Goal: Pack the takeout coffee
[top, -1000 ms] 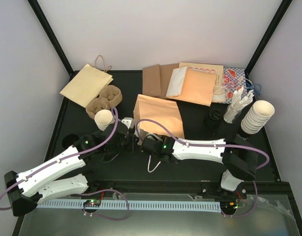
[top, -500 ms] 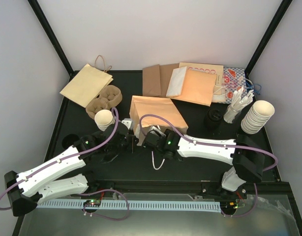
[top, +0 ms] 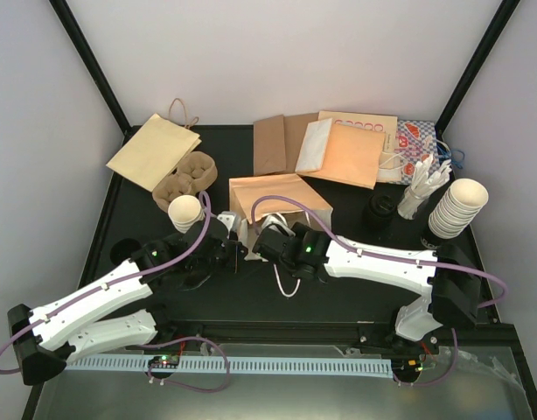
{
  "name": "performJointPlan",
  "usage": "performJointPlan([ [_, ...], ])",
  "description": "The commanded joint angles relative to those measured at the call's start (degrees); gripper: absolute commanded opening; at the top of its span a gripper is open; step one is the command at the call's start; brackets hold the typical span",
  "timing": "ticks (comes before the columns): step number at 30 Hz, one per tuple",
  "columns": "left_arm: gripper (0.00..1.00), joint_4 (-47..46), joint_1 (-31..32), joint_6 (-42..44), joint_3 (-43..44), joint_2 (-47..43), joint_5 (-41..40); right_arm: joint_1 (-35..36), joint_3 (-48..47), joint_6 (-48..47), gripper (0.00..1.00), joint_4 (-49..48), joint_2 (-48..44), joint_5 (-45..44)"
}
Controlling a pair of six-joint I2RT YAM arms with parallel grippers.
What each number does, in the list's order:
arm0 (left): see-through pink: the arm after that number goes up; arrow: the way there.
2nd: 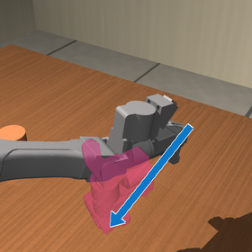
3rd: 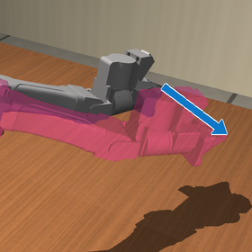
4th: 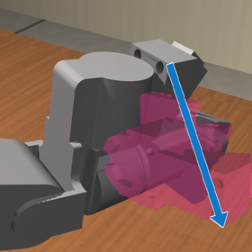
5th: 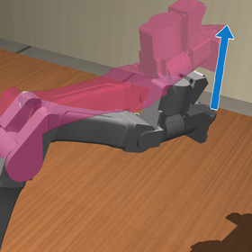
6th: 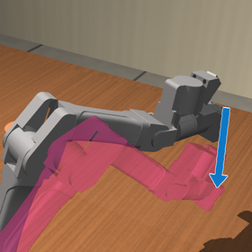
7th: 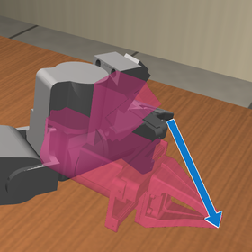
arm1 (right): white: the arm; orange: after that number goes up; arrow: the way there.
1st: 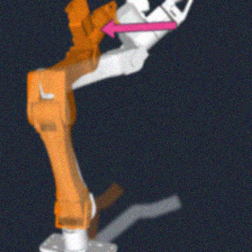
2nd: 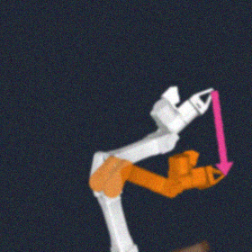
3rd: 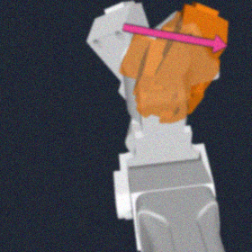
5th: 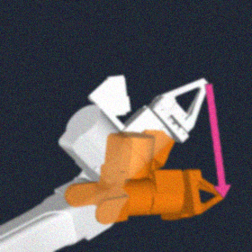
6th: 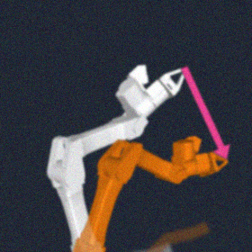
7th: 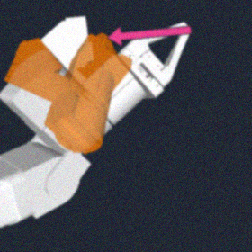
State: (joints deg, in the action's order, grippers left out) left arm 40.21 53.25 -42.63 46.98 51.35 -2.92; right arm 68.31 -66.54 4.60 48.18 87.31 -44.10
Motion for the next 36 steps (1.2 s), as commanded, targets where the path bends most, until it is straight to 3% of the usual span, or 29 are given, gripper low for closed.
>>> performJointPlan([
  [1, 0.02, -1.0, -0.3, 0.8, 0.9, -1.2, 2.2, -0.3, -1.0, -2.7, 0.01, -0.6, -1.5, 9.8],
  [7, 0.02, -1.3, -0.4, 0.9, 1.1, -1.7, 2.6, -0.3, 1.0, -6.2, 0.01, -2.2, -3.4, 18.5],
  [20, 0.02, 0.4, -0.5, 1.7, 1.9, -1.6, 2.9, -0.2, -0.1, -8.7, 0.01, -4.5, 4.3, 2.8],
  [26, 0.02, 0.5, -0.5, 2.2, 2.1, -1.2, 4.1, -0.1, 0.9, -13.0, 0.01, -11.7, 4.7, -6.3],
  [36, 0.02, 2.1, -0.6, 2.7, 2.2, -1.0, 4.9, -0.7, 6.2, -25.7, 0.01, -26.9, 5.2, -10.4],
])
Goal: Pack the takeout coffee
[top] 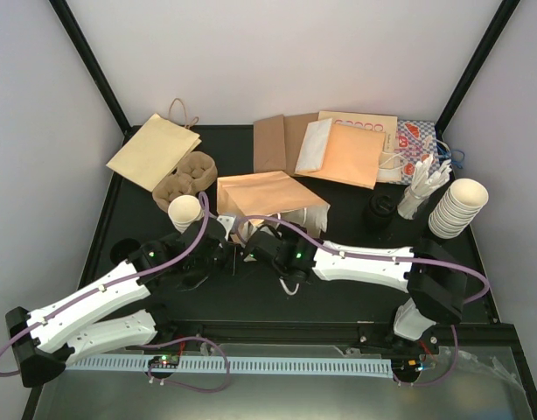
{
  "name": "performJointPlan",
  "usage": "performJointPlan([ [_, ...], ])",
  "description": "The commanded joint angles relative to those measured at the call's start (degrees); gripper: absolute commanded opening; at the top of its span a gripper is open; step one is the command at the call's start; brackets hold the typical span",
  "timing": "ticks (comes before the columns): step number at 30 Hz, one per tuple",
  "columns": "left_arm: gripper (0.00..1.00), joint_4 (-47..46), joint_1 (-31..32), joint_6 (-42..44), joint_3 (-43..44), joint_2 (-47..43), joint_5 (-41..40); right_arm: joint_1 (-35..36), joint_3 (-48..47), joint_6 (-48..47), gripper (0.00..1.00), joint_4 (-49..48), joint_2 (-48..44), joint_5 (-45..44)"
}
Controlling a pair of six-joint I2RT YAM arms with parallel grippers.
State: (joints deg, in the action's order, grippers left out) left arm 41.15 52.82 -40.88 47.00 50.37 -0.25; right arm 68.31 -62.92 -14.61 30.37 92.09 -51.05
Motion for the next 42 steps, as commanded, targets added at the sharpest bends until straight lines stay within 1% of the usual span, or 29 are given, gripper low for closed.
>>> performJointPlan([
  [1, 0.01, 1.4, -0.2, 1.0, 2.2, -0.1, 2.4, -0.9, 2.7, -6.9, 0.01, -9.6, 0.4, -2.7],
  [4, 0.02, 1.9, -0.2, 1.1, 2.3, -0.2, 3.0, -1.7, 3.5, -8.9, 0.01, -10.2, 0.4, 0.9],
  [7, 0.02, 2.4, -0.2, 1.3, 2.2, -0.3, 3.6, -2.0, 5.2, -10.7, 0.01, -12.4, 0.8, 0.5],
  [11, 0.02, 2.3, -0.2, 1.6, 2.0, -0.2, 4.3, -2.1, 5.7, -8.6, 0.01, -11.5, 0.7, -1.5],
  [15, 0.02, 1.9, -0.2, 1.8, 2.0, 0.3, 5.2, -2.1, 7.5, -4.6, 0.01, -9.8, -1.5, -2.5],
  [19, 0.02, 1.9, -0.2, 1.9, 2.0, 0.9, 5.7, -2.1, 10.0, -5.7, 0.01, -11.4, -4.1, -3.0],
  [22, 0.02, 2.4, -0.2, 1.9, 2.2, 1.1, 6.0, -2.5, 9.8, -8.3, 0.01, -12.0, -4.1, -3.3],
  [26, 0.02, 2.8, -0.2, 1.9, 2.5, 0.8, 6.0, -4.1, 8.0, -8.4, 0.01, -11.4, -2.6, -2.2],
  [30, 0.02, 2.7, -0.2, 1.8, 2.4, 0.7, 6.0, -4.8, 7.3, -8.3, 0.01, -10.9, -0.7, -2.8],
  [33, 0.01, 2.4, -0.2, 1.9, 2.3, 1.1, 6.4, -4.8, 7.4, -6.1, 0.01, -9.5, -1.0, -2.9],
  [36, 0.01, 1.7, -0.2, 2.3, 2.3, 2.0, 6.9, -4.7, 7.3, -1.8, 0.01, -5.3, -2.2, -2.2],
  [42, 0.02, 0.1, -0.2, 3.1, 2.7, 3.5, 7.9, -4.6, 7.3, 6.3, 0.01, 3.4, -3.4, -6.7],
])
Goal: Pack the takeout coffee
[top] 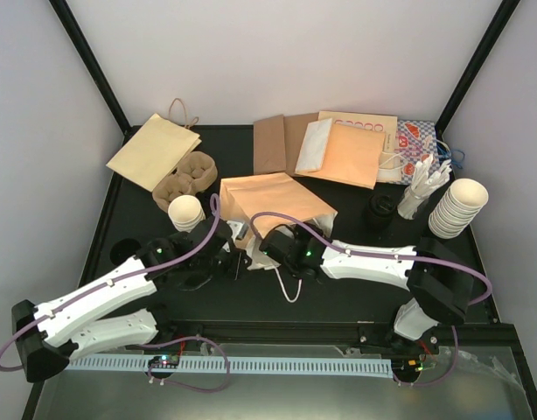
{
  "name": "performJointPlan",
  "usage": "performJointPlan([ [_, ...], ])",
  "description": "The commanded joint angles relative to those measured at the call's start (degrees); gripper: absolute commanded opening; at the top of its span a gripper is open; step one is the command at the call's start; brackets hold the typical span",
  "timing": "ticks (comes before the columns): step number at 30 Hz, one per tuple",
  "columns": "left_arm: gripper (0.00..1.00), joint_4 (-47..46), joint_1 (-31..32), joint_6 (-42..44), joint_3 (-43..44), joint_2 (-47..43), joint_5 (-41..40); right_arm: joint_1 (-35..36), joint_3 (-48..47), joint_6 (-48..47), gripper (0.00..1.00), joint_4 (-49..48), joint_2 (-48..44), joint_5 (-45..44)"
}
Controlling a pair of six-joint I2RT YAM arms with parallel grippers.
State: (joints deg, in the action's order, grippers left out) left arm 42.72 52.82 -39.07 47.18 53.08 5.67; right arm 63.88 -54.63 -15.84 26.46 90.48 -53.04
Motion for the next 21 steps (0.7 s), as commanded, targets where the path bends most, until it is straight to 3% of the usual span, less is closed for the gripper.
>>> performJointPlan([
  [1, 0.02, -1.9, -0.1, 1.4, 2.6, 1.0, 2.2, -0.2, -1.1, 9.1, 0.01, 8.9, -1.6, -6.2],
  [17, 0.02, -3.5, -0.1, 1.8, 3.3, 3.2, 2.7, 2.1, -9.2, 55.4, 0.01, 51.6, 5.1, -21.2],
  [21, 0.02, -3.6, -0.2, 2.1, 3.6, 3.8, 2.8, 3.8, -12.8, 59.3, 0.01, 56.2, 5.8, -21.0],
])
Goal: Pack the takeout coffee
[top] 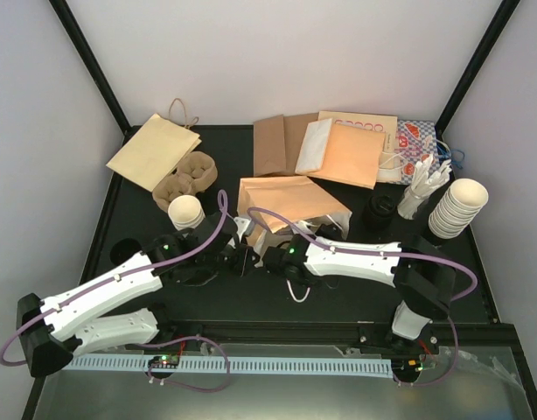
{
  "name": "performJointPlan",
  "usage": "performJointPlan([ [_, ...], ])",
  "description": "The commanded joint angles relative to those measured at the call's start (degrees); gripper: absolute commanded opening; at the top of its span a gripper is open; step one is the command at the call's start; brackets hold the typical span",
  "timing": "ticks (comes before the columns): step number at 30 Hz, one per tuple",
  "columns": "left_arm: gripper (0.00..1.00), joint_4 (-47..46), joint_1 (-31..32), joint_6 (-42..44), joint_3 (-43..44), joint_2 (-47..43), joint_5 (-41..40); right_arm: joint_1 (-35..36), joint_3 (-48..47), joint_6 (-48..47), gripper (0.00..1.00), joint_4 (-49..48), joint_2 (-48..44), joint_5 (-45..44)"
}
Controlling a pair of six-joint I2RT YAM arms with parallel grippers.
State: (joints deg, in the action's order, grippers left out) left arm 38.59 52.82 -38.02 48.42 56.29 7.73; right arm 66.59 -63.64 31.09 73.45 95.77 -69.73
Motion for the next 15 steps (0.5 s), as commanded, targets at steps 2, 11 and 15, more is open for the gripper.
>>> performJointPlan([
  [2, 0.02, 0.4, -0.2, 1.0, 2.5, 0.8, 0.3, 2.0, -4.5, 12.8, 0.01, 9.9, 0.6, -4.3],
  [11, 0.02, 1.0, -0.7, 0.2, 2.5, 0.1, -4.2, 3.6, -0.2, -17.1, 0.01, -15.0, -9.7, 13.5],
  [15, 0.02, 2.2, -1.5, 0.2, 2.1, -1.3, -5.1, 3.6, 2.4, -28.8, 0.01, -26.3, -13.7, 20.7],
])
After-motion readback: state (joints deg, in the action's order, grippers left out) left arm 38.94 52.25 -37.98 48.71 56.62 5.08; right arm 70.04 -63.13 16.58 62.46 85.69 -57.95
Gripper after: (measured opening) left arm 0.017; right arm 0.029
